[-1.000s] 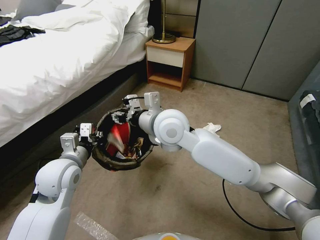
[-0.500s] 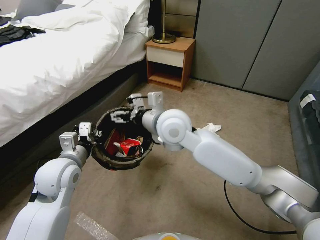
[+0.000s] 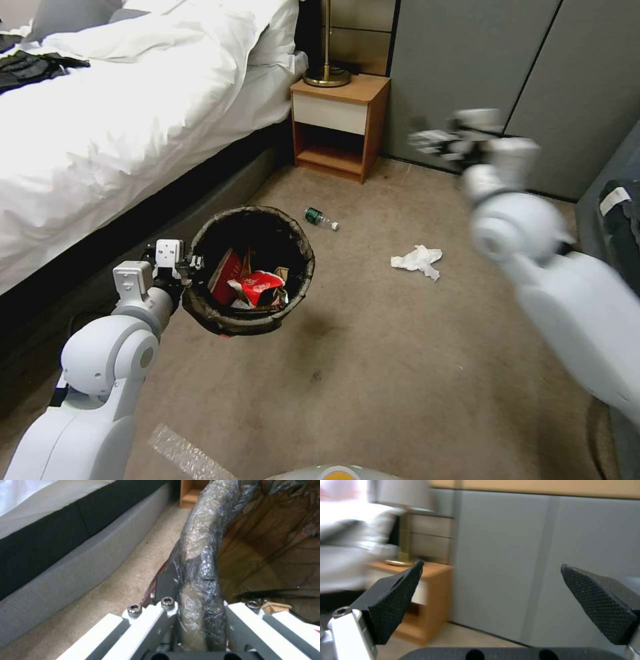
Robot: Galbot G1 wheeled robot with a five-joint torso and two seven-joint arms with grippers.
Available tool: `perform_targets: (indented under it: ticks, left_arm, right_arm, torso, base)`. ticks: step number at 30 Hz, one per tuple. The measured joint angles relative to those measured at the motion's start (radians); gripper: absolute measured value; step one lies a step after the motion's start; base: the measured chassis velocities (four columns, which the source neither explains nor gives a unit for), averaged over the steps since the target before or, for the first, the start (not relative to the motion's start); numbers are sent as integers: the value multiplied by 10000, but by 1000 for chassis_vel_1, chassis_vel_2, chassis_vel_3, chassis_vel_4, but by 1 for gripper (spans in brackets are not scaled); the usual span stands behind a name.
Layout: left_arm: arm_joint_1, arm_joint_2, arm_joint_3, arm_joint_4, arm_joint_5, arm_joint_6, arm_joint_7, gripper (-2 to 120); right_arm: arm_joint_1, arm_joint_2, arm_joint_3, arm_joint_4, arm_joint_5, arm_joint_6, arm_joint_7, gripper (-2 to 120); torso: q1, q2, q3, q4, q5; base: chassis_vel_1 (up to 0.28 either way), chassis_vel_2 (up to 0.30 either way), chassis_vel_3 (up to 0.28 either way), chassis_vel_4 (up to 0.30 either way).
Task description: Pick up the trash bin, then pick up the garbage from the floor and place it into the trash bin.
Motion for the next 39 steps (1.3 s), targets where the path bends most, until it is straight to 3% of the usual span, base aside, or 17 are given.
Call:
perform_targets:
  ticks: [1, 4, 5, 9, 13, 21, 39]
  left_arm:
    - [0, 0, 0, 0, 0, 0, 0, 1]
    - [128, -96, 89, -116, 69, 0, 25, 1]
    - [128, -96, 89, -116, 69, 0, 25, 1]
    - [405, -131, 87, -365, 117, 0, 31, 1]
    - [586, -118, 63, -547, 110, 0, 43, 1]
    - [794, -226, 82, -644, 184, 0, 59, 1]
    - [742, -343, 17, -605, 266, 0, 100, 1]
  right_arm:
    - [0, 0, 0, 0, 0, 0, 0, 100]
    - [-1990, 972, 1665, 576, -1152, 576, -300, 100]
    - [-1990, 972, 1665, 576, -1152, 576, -300, 100]
    - [-4278, 3458, 2585, 947, -3335, 1688, -865, 100]
    - [-5144, 4357, 2676, 994, -4176, 2306, -1019, 100]
    - [-5330, 4922, 2466, 1023, -4563, 2558, -1018, 100]
    - [-5227, 5099, 2180, 774, -4704, 2774, -1087, 100]
  torso:
    - [0, 0, 0, 0, 0]
    - [0, 1, -1, -2, -12]
    - [0, 1, -1, -2, -12]
    - [0, 0, -1, 5, 0]
    - [-1, 0, 0, 4, -5]
    - [0, 0, 0, 7, -7]
    - [0, 0, 0, 4, -6]
  base:
    - [0, 0, 0, 0]
    - [0, 0, 0, 0]
    - [0, 0, 0, 0]
    - [0, 0, 0, 0]
    - [0, 0, 0, 0]
    - [0, 0, 0, 0]
    - [0, 0, 0, 0]
